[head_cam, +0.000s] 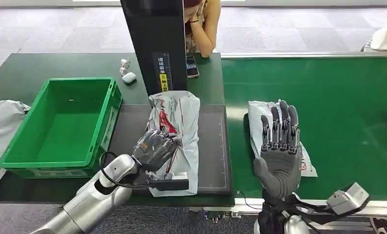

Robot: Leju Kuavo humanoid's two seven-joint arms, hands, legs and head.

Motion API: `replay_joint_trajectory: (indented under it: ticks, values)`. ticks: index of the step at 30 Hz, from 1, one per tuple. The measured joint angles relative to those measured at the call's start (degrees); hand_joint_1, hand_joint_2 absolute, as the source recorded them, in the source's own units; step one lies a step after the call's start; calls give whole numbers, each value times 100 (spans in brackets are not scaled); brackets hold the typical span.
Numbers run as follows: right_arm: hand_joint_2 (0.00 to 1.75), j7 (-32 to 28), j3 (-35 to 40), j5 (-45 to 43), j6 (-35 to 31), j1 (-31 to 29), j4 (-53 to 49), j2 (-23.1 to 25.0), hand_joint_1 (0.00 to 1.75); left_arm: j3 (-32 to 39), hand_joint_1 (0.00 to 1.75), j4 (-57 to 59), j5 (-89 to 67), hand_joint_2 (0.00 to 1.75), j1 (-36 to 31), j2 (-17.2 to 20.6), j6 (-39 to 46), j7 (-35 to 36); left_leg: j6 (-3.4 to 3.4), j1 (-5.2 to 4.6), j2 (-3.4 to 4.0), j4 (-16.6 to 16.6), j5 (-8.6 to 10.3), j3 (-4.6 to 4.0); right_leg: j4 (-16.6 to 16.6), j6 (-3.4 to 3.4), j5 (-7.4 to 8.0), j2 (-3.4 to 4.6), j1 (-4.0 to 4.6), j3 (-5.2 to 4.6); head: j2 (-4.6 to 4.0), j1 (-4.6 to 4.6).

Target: Moved the parcel from conveyor to table for the left to box.

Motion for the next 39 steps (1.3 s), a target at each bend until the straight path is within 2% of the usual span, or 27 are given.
replay_joint_trajectory:
  ticks: [4,8,15,24,27,30,34,39]
  values:
    - [175,11,2,9,-46,3,0,0,0,608,175,-813,-205,175,334,-85,1269,-57,-1,0,0,0,-3,-3,0,0,-1,1,0,-4,0,-2]
    - [175,13,33,-13,-151,-35,68,0,0,1205,175,-1502,-81,175,565,-155,2020,-417,-2,2,0,-1,-2,-5,0,-2,-3,1,2,-5,0,-2]
    - [175,-9,81,-66,-208,-111,190,0,0,2124,175,-2220,24,175,644,-271,2096,-638,-3,2,0,-2,0,-4,1,-3,-2,0,2,-4,0,0]
    - [175,-11,79,-74,-61,-136,195,2,0,2719,175,-2025,-413,175,288,-245,1138,519,-3,1,1,-1,0,-2,1,-3,-1,0,1,-6,0,-2]
    - [175,9,77,-61,77,-150,195,33,0,2845,175,-1513,-605,175,-58,-238,356,1131,-3,2,-2,0,1,-4,1,-3,-1,-3,2,-7,0,0]
    - [175,59,74,-46,192,-194,192,81,0,2972,175,-404,-725,175,-655,-175,-161,1475,-13,2,4,0,9,-3,1,-12,8,5,2,-11,0,-4]
    - [175,138,72,-31,230,-263,186,138,0,2985,175,1406,-885,175,-1528,-105,-203,1606,-21,3,7,0,16,-3,11,-21,17,9,3,-15,0,-2]
    - [175,192,68,-26,230,-285,177,188,0,2989,175,2904,-990,175,-2077,-33,-314,1877,-21,3,15,-1,15,-4,14,-22,17,17,3,-18,0,-2]
